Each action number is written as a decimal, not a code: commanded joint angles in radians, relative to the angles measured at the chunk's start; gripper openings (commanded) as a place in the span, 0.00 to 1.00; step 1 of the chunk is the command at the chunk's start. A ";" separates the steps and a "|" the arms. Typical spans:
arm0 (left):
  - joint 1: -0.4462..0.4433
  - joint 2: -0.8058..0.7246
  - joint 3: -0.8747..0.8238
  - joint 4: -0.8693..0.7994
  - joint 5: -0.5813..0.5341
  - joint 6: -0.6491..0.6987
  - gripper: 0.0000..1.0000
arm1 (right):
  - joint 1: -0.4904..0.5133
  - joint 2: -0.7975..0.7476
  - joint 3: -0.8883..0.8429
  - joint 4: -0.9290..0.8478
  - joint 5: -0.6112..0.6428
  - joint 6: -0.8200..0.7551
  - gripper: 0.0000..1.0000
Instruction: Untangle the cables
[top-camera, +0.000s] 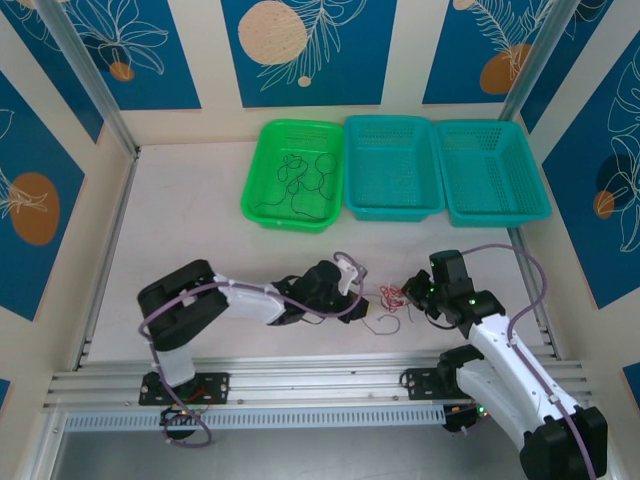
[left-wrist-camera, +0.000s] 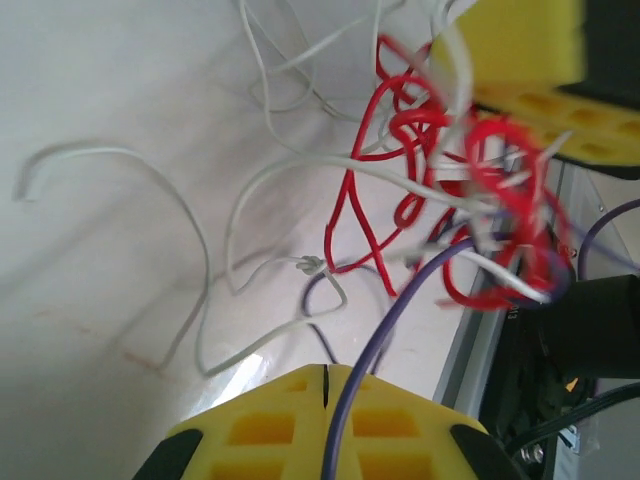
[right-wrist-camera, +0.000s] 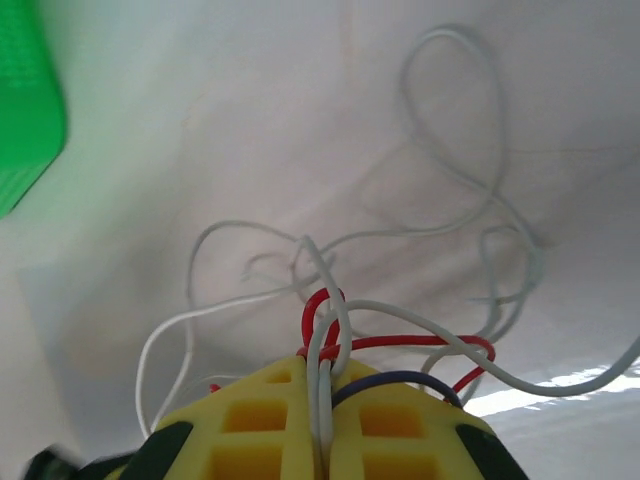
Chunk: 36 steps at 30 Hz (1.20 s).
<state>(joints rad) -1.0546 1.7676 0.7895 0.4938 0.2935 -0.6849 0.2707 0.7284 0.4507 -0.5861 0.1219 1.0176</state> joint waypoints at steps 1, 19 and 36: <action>0.049 -0.150 -0.078 -0.037 -0.088 0.012 0.00 | -0.057 -0.035 -0.022 -0.094 0.134 0.053 0.07; 0.387 -0.790 -0.262 -0.580 -0.297 0.094 0.00 | -0.478 -0.066 -0.070 -0.113 0.057 -0.062 0.14; 0.731 -1.102 -0.305 -0.684 -0.083 0.079 0.00 | -0.487 -0.063 -0.102 0.014 -0.234 -0.111 0.03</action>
<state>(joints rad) -0.3305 0.6689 0.5091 -0.2802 0.0372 -0.6178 -0.2455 0.6697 0.3737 -0.6540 0.0616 0.9440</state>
